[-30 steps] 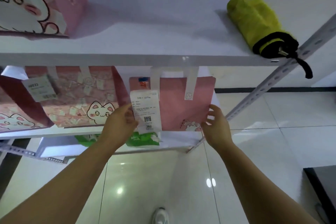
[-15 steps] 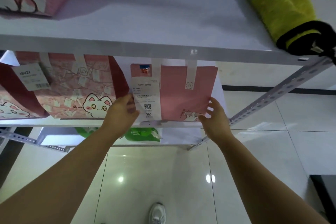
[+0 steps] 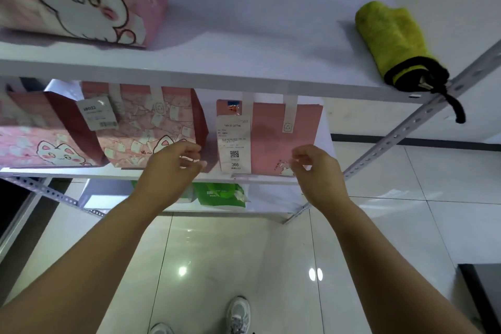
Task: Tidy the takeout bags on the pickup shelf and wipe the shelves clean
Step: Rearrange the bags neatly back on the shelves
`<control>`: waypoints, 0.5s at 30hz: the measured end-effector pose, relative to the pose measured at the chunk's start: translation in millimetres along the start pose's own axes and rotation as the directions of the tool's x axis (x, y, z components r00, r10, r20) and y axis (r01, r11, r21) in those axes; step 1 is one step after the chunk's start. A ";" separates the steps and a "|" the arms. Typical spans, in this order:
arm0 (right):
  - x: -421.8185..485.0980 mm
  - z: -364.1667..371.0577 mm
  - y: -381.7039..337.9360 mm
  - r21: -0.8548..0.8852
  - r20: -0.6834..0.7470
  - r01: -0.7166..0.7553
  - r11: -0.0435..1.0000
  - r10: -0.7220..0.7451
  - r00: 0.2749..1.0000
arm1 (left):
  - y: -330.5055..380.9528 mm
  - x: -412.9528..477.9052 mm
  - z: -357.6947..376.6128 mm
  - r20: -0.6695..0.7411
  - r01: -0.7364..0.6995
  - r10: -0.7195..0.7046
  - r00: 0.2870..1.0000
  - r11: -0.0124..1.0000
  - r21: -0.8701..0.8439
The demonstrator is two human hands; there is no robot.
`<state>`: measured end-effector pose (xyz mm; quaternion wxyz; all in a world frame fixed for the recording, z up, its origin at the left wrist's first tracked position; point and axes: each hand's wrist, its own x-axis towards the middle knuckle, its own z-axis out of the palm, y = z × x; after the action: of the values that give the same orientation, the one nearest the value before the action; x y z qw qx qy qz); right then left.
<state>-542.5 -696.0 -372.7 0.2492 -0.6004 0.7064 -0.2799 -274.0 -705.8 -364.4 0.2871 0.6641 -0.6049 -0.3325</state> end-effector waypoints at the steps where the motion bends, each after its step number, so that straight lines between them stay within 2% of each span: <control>1: -4.2 -2.4 -11.6 0.007 0.016 0.036 0.999 -0.036 0.999 | 3.9 -5.5 -9.7 -0.021 -0.020 0.020 1.000 1.000 0.000; 9: -14.4 -10.6 -118.8 0.044 0.048 0.287 0.957 -0.289 0.956 | 32.2 -28.5 -99.8 -0.176 -0.154 0.145 0.974 0.987 -0.039; 15: -4.9 -4.8 -198.7 0.058 -0.047 0.407 0.911 -0.405 0.913 | 28.4 -20.1 -170.8 -0.274 -0.233 0.225 0.935 0.972 0.003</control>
<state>-404.2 -715.0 -231.2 0.1935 -0.7206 0.5607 -0.3590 -157.5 -692.3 -235.4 0.4140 0.6241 -0.6281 -0.2111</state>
